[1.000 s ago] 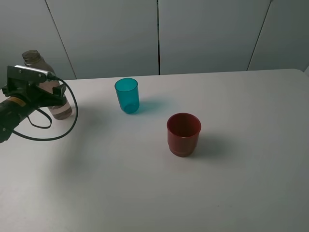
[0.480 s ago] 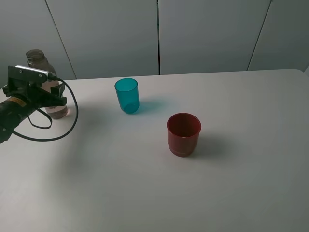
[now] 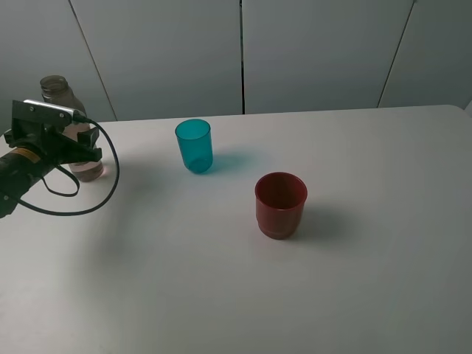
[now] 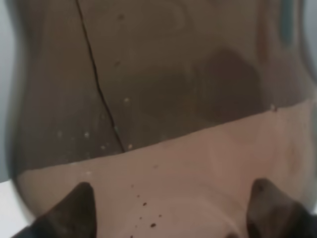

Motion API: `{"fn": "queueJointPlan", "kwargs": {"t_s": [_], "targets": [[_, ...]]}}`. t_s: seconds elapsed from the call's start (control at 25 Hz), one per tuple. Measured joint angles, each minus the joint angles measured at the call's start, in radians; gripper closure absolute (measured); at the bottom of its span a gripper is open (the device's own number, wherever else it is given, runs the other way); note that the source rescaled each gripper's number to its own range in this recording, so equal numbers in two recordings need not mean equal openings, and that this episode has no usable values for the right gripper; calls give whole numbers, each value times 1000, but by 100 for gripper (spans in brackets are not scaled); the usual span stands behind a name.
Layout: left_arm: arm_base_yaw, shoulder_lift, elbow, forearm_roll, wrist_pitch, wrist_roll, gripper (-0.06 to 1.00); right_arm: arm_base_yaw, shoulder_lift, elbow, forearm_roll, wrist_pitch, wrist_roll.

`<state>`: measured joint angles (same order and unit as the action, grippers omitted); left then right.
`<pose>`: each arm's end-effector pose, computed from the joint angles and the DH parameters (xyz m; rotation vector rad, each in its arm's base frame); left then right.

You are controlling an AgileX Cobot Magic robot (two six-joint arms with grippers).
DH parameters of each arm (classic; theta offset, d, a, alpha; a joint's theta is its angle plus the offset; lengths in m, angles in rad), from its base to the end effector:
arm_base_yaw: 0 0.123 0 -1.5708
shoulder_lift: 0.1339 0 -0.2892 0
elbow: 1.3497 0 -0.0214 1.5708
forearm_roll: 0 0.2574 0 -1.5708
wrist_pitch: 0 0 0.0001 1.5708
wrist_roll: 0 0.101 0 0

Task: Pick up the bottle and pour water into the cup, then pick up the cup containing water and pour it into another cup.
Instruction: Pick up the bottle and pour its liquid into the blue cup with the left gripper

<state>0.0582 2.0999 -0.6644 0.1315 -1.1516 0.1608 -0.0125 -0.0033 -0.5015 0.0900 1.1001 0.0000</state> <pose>0.3540 0.0085 0.0846 0.2247 1.7558 0.0913 0.0030 0.0081 0.2731 0.0064 2.0770 0.1006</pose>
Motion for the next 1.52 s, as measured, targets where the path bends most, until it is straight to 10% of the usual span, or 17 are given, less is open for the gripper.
{"fn": "queueJointPlan", "kwargs": {"t_s": [0.72,1.52], "targets": [[-1,-215,-135,32,538,51,91,0,0,0,0,0,-6],[-181,-232,-379,109,1058,82,91,0,0,0,0,0,0]]}}
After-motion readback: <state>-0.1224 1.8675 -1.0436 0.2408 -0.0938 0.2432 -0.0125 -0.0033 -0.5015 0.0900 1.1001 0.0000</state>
